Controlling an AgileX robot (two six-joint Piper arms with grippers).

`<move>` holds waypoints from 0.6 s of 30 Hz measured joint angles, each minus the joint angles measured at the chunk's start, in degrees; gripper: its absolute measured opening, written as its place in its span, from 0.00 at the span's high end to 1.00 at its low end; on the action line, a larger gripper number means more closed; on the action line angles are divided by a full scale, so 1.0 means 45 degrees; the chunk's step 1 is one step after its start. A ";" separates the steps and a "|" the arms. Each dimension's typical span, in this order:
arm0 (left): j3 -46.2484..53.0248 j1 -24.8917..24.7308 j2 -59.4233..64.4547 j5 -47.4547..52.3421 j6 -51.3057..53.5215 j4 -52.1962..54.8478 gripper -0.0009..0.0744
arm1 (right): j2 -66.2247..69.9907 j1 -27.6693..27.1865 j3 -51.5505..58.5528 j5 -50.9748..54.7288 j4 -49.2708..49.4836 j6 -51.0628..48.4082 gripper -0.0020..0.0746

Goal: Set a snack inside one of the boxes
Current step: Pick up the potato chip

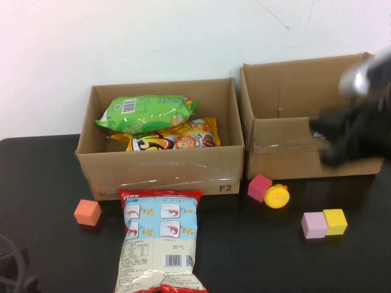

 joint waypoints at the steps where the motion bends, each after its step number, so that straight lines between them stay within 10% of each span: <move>1: 0.0000 0.0000 0.0000 0.0000 0.0000 0.0000 0.98 | -0.0064 0.0000 0.0405 0.0307 -0.0245 -0.0026 0.83; 13: 0.0000 0.0000 0.0723 0.1367 -0.0155 0.0000 0.98 | -0.0690 -0.0106 0.3387 0.0231 -0.1745 0.2094 0.97; 18: 0.0000 0.0000 0.1881 0.1749 -0.0203 -0.0334 0.98 | -0.1198 -0.0714 0.3178 0.3677 -0.4913 0.3882 0.97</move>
